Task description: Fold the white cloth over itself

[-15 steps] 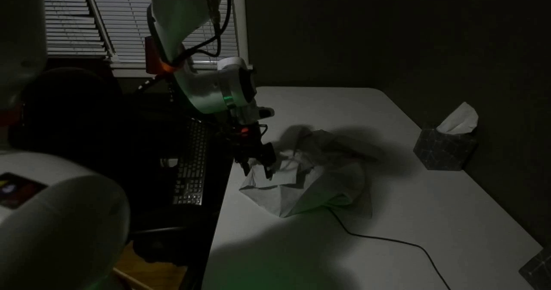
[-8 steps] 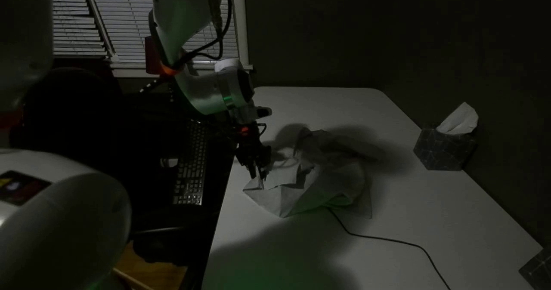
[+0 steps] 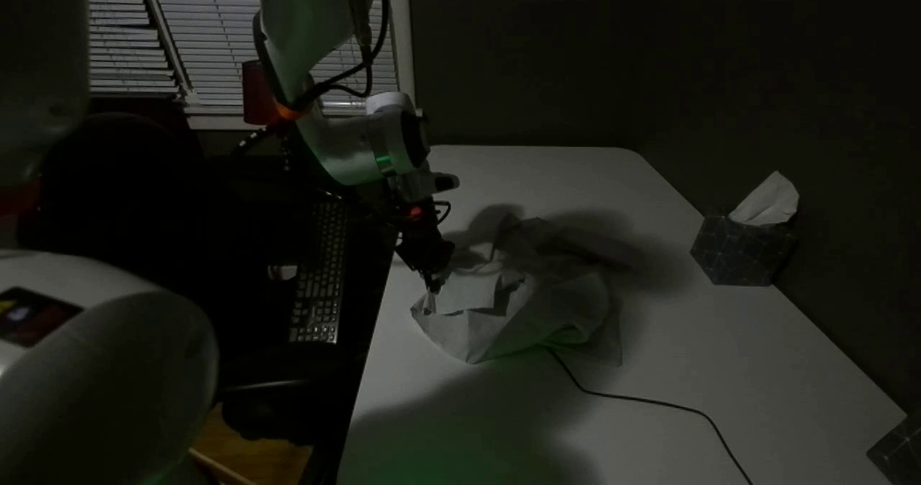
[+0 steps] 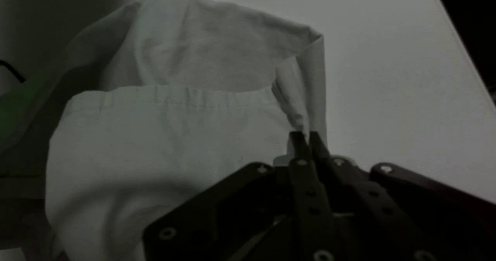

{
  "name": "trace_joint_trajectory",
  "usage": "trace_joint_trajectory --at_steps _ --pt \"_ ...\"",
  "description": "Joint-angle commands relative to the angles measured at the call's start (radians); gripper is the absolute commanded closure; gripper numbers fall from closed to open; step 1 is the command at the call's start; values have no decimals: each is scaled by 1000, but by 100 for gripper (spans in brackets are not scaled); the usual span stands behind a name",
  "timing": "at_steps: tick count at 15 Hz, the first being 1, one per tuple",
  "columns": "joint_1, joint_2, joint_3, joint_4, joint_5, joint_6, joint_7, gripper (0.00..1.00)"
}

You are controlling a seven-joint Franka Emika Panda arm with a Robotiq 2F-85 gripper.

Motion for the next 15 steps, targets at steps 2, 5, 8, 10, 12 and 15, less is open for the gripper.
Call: trace_joint_trajectory --at_steps 2,5,8,10,12,15 --pt "4 -128 2 -66 59 -55 -40 99" --pt "20 -254 -43 -93 -16 -114 127 99" --pt "-31 -385 -39 -87 -63 -170 228 99" --pt "-77 -435 -29 -45 -111 -187 285 99" --pt "-123 -446 -16 5 -183 -140 328 99" --pt "-149 -451 5 12 -149 -163 279 96"
